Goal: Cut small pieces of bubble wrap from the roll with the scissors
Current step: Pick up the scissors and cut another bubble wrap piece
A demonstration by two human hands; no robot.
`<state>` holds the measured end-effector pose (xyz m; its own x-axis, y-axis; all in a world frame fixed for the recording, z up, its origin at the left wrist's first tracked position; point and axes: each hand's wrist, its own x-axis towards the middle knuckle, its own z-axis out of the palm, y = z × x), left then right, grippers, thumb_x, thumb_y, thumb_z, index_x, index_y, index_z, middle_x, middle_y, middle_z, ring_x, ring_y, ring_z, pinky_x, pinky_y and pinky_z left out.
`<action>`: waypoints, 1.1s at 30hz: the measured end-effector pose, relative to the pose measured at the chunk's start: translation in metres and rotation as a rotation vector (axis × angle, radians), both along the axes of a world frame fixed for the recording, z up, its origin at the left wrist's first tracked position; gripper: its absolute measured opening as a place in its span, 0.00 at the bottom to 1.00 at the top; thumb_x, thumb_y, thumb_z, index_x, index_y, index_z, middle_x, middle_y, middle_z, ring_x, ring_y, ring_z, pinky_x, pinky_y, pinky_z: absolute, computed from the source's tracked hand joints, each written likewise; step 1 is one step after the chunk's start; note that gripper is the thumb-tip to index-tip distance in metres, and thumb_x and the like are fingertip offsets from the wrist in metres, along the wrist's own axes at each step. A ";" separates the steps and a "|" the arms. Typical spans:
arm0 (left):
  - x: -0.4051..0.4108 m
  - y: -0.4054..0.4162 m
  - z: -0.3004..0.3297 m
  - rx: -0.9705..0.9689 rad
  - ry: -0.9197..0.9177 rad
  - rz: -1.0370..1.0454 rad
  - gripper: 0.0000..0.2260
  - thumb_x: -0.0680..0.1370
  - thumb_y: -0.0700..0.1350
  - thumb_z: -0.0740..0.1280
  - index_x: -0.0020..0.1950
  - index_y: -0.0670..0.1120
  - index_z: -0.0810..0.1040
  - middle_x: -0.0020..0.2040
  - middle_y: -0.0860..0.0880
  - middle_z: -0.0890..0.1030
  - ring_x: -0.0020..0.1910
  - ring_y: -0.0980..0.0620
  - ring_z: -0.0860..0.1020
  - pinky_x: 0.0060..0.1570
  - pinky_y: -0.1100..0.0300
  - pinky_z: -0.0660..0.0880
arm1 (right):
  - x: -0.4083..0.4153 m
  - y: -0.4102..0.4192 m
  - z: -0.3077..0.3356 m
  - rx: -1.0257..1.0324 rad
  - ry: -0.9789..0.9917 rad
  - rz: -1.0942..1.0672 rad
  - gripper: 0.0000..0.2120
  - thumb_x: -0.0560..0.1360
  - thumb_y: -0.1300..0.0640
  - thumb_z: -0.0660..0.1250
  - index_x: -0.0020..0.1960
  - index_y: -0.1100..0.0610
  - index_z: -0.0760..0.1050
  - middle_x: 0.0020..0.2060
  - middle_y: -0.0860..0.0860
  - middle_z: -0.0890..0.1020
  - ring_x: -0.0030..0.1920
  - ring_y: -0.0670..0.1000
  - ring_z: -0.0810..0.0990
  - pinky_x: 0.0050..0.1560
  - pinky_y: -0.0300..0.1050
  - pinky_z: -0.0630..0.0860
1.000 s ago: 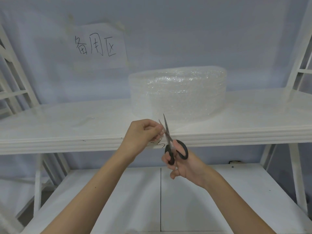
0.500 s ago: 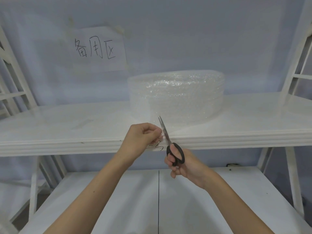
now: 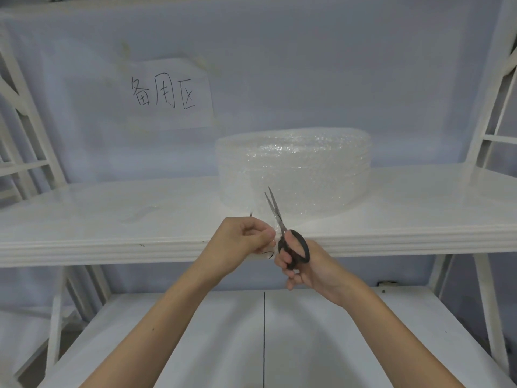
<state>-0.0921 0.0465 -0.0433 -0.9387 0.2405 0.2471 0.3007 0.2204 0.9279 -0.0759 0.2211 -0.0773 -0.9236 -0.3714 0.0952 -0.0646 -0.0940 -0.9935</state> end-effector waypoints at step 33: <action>-0.008 0.013 0.020 0.030 0.069 0.063 0.11 0.80 0.47 0.65 0.41 0.46 0.82 0.33 0.54 0.83 0.32 0.56 0.74 0.34 0.63 0.73 | 0.007 0.001 0.010 0.114 0.026 -0.032 0.23 0.71 0.38 0.65 0.35 0.57 0.70 0.33 0.51 0.72 0.26 0.50 0.68 0.24 0.43 0.72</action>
<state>-0.1005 0.0593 -0.0232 -0.9324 0.1729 0.3175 0.3502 0.2132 0.9121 -0.0694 0.2222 -0.0672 -0.9330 -0.3513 0.0783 -0.0920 0.0223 -0.9955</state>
